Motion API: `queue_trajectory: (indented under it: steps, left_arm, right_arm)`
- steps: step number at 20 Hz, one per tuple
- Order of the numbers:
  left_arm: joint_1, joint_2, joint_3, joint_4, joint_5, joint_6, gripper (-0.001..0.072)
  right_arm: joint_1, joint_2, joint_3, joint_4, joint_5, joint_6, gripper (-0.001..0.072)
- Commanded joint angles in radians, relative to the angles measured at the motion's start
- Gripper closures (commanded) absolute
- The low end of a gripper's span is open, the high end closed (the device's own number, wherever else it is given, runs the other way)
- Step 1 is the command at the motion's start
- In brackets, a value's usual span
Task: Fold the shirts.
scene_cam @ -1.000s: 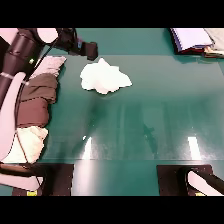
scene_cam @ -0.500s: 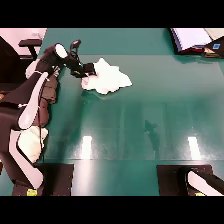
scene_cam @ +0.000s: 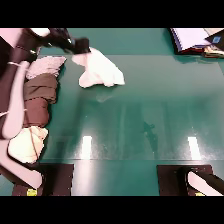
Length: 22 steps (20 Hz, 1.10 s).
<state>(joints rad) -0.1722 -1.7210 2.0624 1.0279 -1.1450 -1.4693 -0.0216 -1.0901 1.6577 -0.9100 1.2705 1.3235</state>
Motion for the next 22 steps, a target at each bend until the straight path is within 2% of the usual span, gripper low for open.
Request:
queue_trajectory:
  steps: [1, 4, 9, 11, 13, 14, 16, 18, 20, 22]
  left_arm:
    - [-0.021, 0.253, -0.006, 0.007, -0.027, 0.072, 0.0685]
    - [-0.136, 0.415, -0.042, 0.058, -0.067, 0.090, 0.0684]
    - [-0.397, 0.416, -0.113, 0.098, -0.084, 0.114, 0.0677]
    - [-0.461, 0.384, -0.191, 0.098, -0.057, 0.126, 0.0187]
    - [-0.462, 0.352, -0.247, 0.108, -0.047, 0.117, 0.0166]
    - [-0.435, 0.342, -0.252, 0.149, -0.060, 0.085, 0.0166]
    - [-0.340, 0.344, -0.252, 0.230, -0.101, 0.017, 0.0166]
    - [-0.216, 0.344, -0.282, 0.245, -0.137, -0.010, 0.0166]
    - [-0.112, 0.343, -0.395, 0.240, -0.119, -0.047, 0.0166]
    - [-0.051, 0.343, -0.575, 0.203, -0.042, -0.064, 0.0166]
  right_arm:
    - [0.000, 0.000, 0.131, -0.008, 0.016, 0.000, 0.0698]
    - [0.000, 0.000, 0.211, -0.007, 0.016, 0.000, 0.0698]
    - [0.000, 0.000, 0.243, -0.006, 0.066, 0.000, 0.0698]
    - [0.000, 0.000, 0.242, -0.006, 0.104, 0.000, 0.0698]
    - [0.000, 0.001, 0.242, -0.006, 0.134, 0.000, 0.0698]
    - [0.000, 0.001, 0.242, -0.006, 0.147, 0.000, 0.0698]
    - [0.000, 0.001, 0.242, -0.006, 0.167, 0.000, 0.0698]
    - [0.000, 0.001, 0.242, -0.006, 0.175, 0.000, 0.0698]
    - [0.000, 0.001, 0.242, -0.006, 0.175, 0.000, 0.0698]
    - [0.000, 0.000, 0.242, -0.006, 0.174, 0.000, 0.0698]
